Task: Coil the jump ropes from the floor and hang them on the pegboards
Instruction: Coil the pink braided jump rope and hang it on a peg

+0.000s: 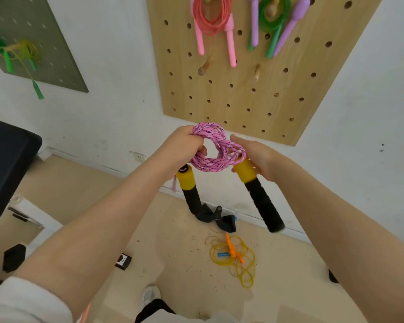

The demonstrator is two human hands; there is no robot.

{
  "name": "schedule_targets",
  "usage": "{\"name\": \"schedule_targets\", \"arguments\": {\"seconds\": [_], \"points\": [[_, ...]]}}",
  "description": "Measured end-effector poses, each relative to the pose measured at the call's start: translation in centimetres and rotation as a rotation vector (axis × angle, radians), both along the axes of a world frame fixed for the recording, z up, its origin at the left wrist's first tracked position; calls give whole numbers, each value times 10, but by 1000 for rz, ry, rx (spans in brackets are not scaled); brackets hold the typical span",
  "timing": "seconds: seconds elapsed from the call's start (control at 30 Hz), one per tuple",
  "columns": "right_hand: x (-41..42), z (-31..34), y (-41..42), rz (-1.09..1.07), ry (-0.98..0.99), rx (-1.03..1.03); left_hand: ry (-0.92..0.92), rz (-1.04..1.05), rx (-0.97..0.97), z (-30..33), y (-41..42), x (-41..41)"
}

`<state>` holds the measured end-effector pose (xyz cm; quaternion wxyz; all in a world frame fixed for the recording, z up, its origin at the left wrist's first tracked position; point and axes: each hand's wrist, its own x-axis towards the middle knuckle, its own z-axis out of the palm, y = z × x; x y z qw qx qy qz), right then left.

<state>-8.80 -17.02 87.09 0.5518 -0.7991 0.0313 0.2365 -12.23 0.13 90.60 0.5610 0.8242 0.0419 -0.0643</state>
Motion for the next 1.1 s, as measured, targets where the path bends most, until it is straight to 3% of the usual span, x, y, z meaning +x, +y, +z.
{"name": "schedule_targets", "arguments": {"seconds": [0.1, 0.2, 0.37, 0.6, 0.73, 0.93, 1.1], "points": [[-5, 1, 3, 90, -118, 223, 56, -40, -111, -5, 2, -1], [-16, 10, 6, 302, -102, 407, 81, -64, -101, -11, 3, 0], [-25, 10, 17, 482, -171, 176, 82, -53, -59, -17, 10, -3], [-30, -1, 28, 348, -23, 94, 176, -67, -318, -26, 17, -10], [-23, 1, 25, 263, -126, 26, 181, -169, -395, -27, 19, -18], [-23, 5, 16, 231, -373, -191, 166, -330, -757, -31, 27, -27], [-24, 9, 18, 270, -414, -368, 60, -229, -582, -34, 9, -29]]}}
